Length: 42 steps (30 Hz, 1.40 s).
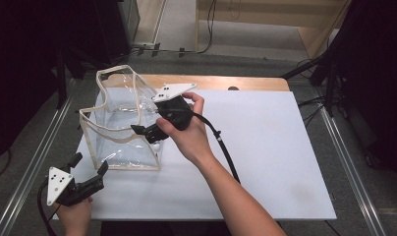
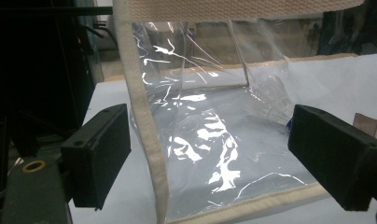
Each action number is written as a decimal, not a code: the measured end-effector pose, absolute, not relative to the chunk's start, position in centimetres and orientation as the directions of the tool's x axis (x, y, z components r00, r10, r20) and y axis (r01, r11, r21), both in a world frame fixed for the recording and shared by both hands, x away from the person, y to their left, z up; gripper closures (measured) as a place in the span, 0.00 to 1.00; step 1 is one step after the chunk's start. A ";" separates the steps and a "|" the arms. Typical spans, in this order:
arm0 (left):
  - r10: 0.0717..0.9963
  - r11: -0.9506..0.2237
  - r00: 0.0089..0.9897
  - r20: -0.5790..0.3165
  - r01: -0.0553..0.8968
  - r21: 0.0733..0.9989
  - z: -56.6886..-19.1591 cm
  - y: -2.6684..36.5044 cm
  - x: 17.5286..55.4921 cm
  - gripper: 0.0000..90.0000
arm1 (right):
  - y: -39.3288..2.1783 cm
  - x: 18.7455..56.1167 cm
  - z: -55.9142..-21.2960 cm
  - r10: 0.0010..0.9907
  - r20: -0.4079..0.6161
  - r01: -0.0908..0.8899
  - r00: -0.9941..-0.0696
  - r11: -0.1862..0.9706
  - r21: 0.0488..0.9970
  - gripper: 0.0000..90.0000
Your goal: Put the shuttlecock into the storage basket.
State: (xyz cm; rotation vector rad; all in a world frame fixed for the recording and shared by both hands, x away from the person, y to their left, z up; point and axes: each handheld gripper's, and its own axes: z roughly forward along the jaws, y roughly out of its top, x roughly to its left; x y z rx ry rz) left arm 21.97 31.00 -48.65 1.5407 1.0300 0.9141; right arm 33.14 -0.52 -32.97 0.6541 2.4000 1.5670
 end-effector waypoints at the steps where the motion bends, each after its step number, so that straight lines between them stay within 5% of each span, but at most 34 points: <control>1: 0.938 -0.107 0.343 0.047 0.158 0.982 -48.7 31.0 22.0 0.15 | -0.7 33.1 -33.0 0.467 0.071 0.252 -0.881 0.337 0.907 0.00; 42: 0.938 -0.111 0.344 0.049 0.162 0.981 -48.7 30.9 21.9 0.15 | -6.8 32.7 -36.5 0.586 0.051 0.278 -0.809 0.304 0.911 0.00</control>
